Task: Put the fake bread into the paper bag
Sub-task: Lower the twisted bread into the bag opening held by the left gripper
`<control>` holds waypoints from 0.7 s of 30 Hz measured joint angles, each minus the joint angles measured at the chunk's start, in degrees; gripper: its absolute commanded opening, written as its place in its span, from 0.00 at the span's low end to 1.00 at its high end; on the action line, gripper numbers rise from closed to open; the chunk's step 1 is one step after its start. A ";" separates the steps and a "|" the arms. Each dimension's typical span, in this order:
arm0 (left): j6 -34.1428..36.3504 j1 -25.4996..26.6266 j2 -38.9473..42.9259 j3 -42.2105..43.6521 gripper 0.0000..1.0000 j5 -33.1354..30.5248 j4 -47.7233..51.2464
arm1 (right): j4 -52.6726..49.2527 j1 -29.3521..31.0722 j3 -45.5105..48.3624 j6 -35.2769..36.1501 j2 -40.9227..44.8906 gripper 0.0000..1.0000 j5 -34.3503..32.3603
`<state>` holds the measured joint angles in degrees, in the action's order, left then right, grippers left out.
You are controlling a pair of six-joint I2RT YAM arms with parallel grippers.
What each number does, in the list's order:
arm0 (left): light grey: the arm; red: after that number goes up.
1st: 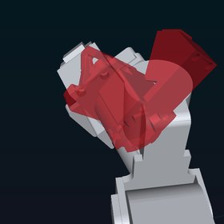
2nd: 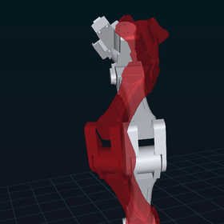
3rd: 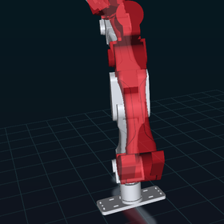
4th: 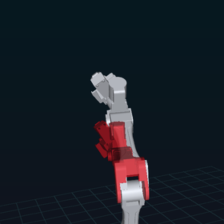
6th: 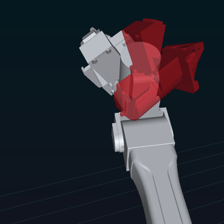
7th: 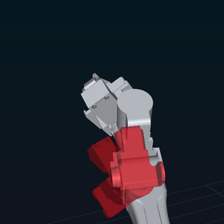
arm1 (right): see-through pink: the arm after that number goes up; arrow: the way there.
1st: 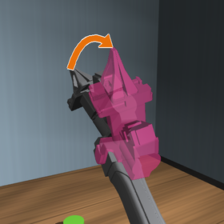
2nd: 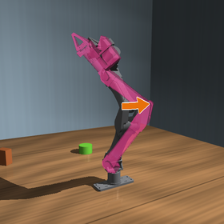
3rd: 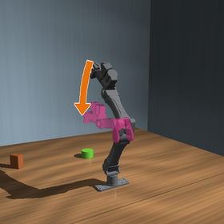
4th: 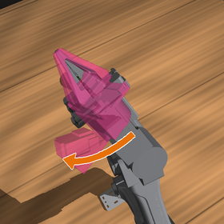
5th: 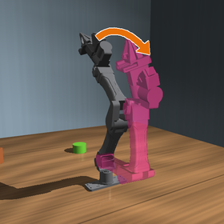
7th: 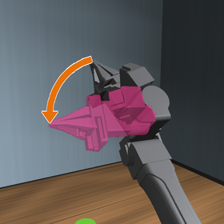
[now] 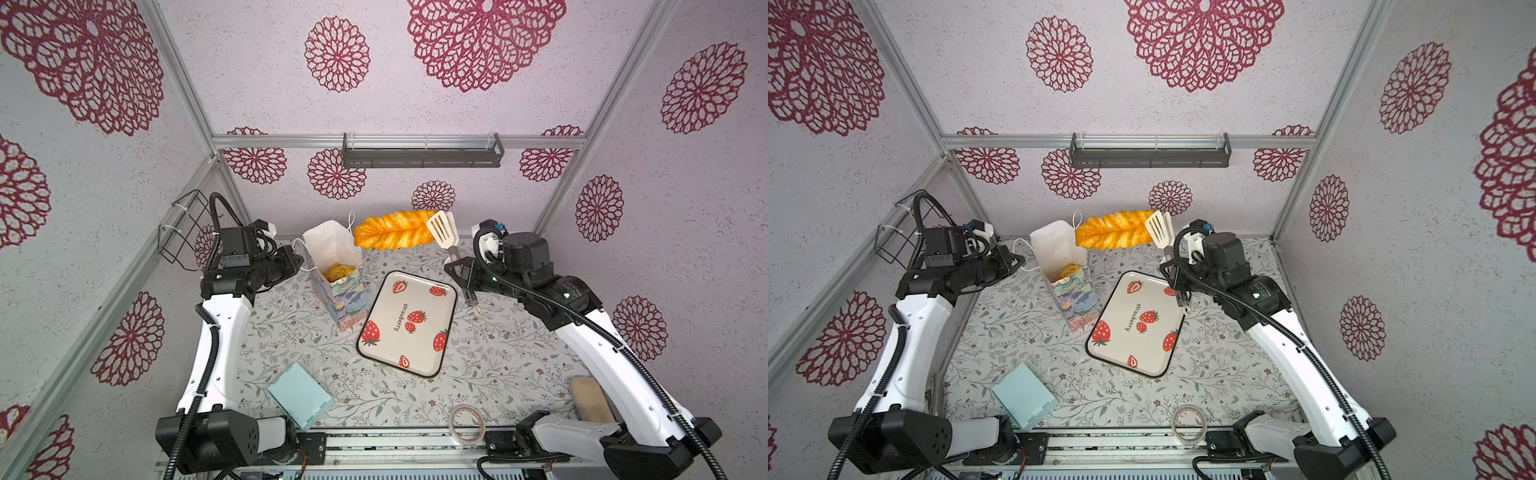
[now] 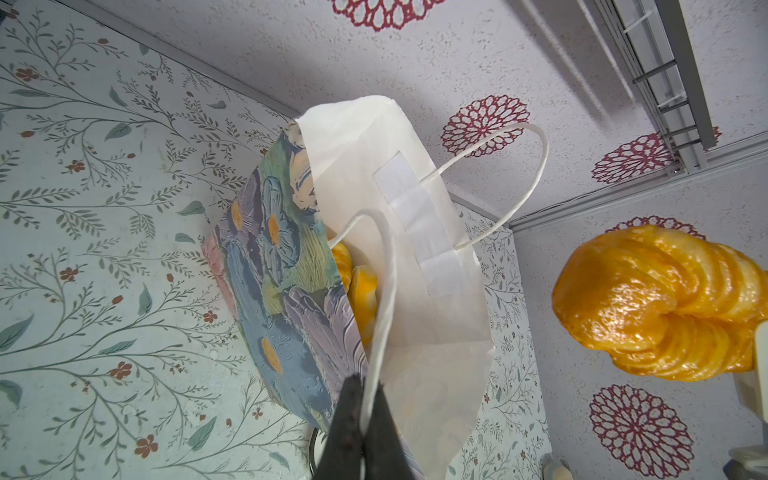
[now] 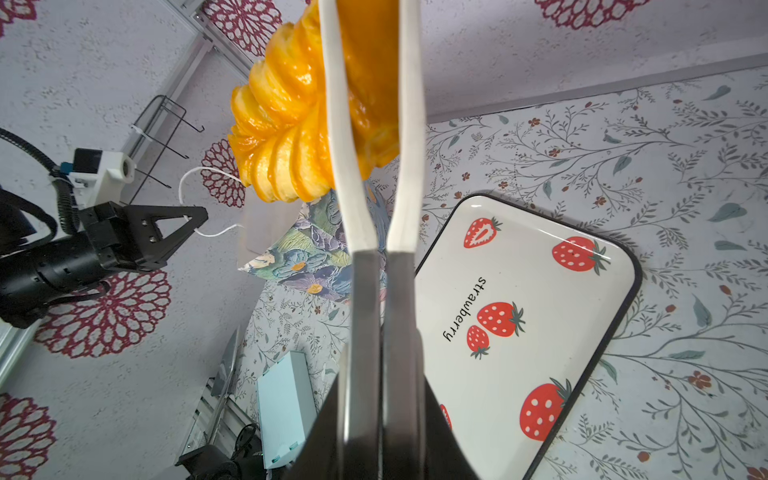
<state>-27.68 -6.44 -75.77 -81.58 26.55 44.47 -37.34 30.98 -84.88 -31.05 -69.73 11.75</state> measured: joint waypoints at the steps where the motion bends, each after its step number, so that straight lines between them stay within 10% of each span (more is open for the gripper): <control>1: -0.02 0.00 0.00 0.00 0.00 0.00 0.00 | 0.02 0.70 -0.39 0.02 -0.57 0.06 -0.68; 21: -0.24 0.00 0.00 0.00 0.00 -0.04 0.22 | -5.46 17.20 -16.96 7.04 -14.16 0.07 -20.11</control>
<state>-27.92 -6.44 -75.77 -81.58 26.50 44.69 -42.81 48.18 -101.84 -24.01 -83.90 -8.36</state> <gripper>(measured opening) 0.046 0.229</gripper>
